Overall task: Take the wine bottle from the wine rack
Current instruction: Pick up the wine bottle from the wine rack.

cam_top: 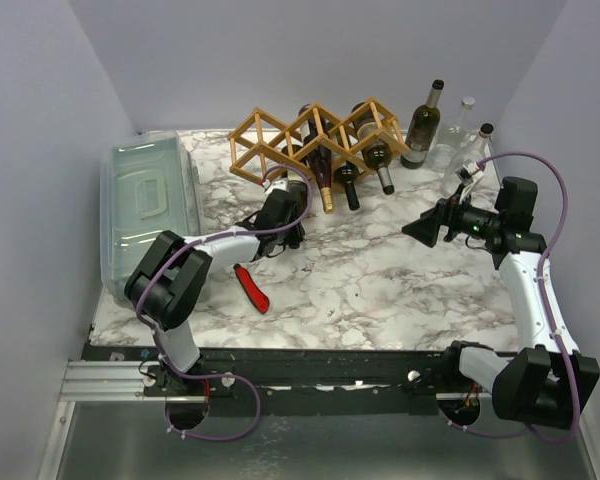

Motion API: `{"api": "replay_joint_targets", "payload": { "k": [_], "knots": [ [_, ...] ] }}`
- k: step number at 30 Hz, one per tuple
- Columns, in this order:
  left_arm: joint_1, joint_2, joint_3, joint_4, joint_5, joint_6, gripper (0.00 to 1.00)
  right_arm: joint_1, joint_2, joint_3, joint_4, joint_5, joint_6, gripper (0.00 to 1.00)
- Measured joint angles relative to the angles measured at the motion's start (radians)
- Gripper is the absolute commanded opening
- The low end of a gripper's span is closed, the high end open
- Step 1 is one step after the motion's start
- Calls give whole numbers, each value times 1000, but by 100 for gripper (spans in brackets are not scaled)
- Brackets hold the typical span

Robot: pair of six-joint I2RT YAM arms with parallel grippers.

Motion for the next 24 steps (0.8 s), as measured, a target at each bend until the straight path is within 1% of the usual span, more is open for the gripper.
{"api": "replay_joint_targets", "payload": {
  "k": [1,13,17,24],
  "knots": [
    [1,6,5,0,0,0,33,0,0,0,0,0,-1,95],
    [17,45,18,27,4,-1,35,2,0,0,-7,-2,-11,95],
    [19,51,18,34,4,-5,39,2,0,0,-7,-2,-11,95],
    [31,56,18,32,-2,-15,43,2,0,0,-7,-2,-12,95]
  ]
}}
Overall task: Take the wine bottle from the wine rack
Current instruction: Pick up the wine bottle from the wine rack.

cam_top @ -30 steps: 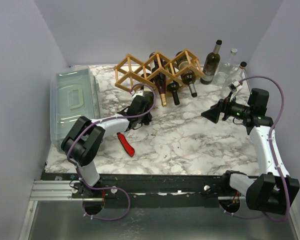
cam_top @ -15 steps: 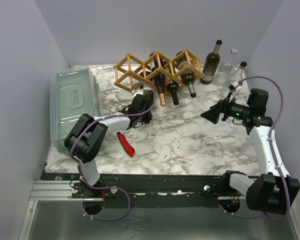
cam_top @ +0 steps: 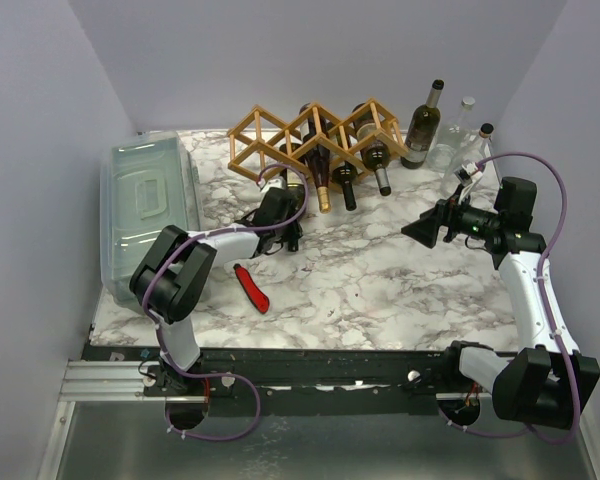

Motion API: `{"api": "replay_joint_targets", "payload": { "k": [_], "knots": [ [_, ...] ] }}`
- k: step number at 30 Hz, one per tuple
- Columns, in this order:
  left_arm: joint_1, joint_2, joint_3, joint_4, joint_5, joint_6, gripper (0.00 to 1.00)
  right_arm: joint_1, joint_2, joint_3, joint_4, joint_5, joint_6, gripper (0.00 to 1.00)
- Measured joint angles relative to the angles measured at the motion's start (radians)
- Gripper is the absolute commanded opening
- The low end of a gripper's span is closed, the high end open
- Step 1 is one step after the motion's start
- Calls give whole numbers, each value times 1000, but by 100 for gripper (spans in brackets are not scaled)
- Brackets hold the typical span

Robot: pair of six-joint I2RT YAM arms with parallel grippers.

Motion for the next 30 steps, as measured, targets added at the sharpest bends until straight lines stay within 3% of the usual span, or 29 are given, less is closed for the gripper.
{"api": "replay_joint_targets", "payload": {
  "k": [16,17,21,22,30],
  "knots": [
    [2,23,43,-13,2,0,42,0,0,2,-1,0,-6,95],
    [2,26,47,-16,2,0,39,0,0,2,-1,0,-6,95],
    [2,32,56,-24,6,-6,4,0,0,2,-1,0,-6,95],
    [2,32,58,-24,8,-6,0,0,0,2,-1,0,-6,95],
    [3,31,61,-23,9,-7,0,0,0,2,-1,0,-7,95]
  ]
}}
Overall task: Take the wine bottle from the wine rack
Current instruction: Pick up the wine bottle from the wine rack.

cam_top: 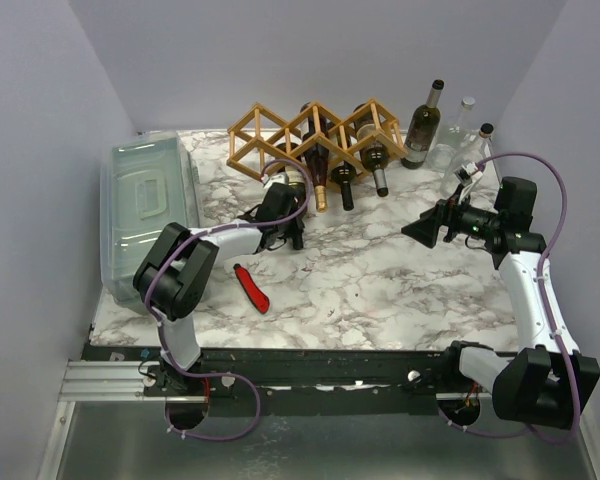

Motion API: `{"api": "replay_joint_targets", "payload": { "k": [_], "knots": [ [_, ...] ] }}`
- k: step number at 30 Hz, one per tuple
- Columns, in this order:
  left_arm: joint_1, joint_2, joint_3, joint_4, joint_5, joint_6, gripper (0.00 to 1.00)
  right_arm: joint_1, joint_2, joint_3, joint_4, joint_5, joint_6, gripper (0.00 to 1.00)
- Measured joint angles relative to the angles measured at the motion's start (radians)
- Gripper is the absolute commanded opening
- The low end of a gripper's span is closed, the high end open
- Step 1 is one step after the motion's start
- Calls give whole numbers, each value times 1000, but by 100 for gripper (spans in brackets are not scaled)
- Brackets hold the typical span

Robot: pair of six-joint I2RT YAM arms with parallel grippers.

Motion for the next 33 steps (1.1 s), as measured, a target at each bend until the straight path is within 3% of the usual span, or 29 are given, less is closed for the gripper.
{"api": "replay_joint_targets", "payload": {
  "k": [21,33],
  "knots": [
    [-2,-267,-159,-95,57,35,0,0,0,0,0,0,0,95],
    [-1,-402,-171,-182,63,56,0,0,0,0,0,-4,0,95]
  ]
}}
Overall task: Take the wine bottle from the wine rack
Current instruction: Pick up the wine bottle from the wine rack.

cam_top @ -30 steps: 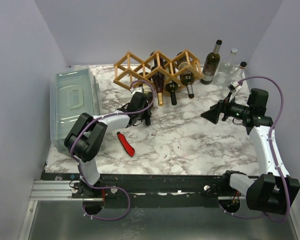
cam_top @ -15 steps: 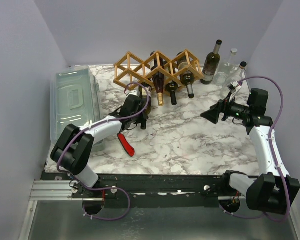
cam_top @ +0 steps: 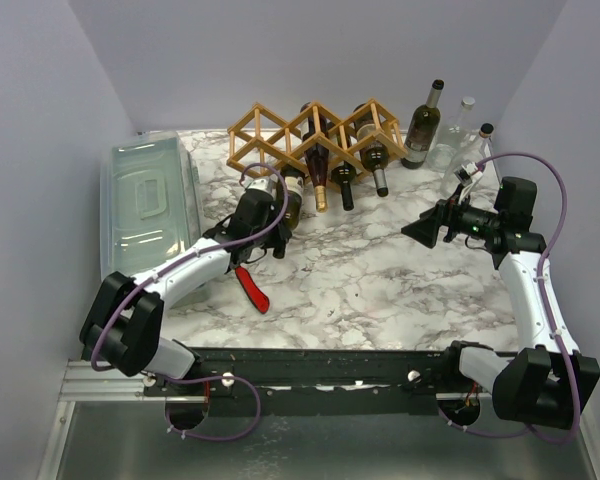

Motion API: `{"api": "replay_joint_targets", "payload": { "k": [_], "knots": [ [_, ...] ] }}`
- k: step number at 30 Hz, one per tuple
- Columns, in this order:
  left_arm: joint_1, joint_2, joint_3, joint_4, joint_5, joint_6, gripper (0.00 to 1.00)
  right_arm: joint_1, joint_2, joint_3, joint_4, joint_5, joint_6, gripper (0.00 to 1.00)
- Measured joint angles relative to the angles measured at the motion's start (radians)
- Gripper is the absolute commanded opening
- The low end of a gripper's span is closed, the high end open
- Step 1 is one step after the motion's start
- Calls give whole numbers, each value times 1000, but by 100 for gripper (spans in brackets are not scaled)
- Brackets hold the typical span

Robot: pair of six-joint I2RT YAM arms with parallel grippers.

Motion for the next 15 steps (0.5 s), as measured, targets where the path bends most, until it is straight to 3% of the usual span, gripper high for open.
{"api": "replay_joint_targets", "payload": {
  "k": [15],
  "knots": [
    [0,-55,-31,-47,18,13,0,0,0,0,0,0,0,95]
  ]
}}
